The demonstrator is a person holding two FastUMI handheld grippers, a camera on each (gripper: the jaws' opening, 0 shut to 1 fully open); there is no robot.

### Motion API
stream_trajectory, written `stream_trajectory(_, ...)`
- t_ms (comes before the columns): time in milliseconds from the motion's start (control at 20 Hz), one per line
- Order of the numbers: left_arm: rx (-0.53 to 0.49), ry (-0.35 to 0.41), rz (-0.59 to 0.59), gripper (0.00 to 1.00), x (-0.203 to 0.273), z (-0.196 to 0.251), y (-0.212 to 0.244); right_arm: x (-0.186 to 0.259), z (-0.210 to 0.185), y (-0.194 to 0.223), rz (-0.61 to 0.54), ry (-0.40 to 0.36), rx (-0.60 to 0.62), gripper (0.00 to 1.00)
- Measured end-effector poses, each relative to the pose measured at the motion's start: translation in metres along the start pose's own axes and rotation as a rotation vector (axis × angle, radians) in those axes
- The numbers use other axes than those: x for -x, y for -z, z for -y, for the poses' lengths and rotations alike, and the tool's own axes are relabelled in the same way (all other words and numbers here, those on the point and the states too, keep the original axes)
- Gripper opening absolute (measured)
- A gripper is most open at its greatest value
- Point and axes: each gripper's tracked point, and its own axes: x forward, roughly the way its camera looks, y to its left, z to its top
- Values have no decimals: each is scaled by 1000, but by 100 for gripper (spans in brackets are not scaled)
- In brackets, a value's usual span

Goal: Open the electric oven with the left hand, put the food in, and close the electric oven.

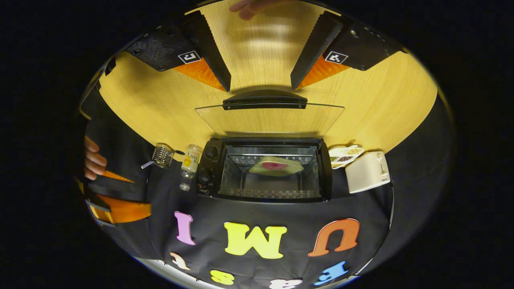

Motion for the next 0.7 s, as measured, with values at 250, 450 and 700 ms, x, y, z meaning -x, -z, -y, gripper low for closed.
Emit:
stream_trajectory(250,-6,-35,-69,96,-30,6,2,46,53,-30,98,96,125,100)
stream_trajectory(450,-3,-75,-148,96,-44,0,12,74,75,-32,114,50,81,100)
stream_trajectory(700,48,-82,-206,96,-52,-2,16,83,110,-39,153,92,91,95)
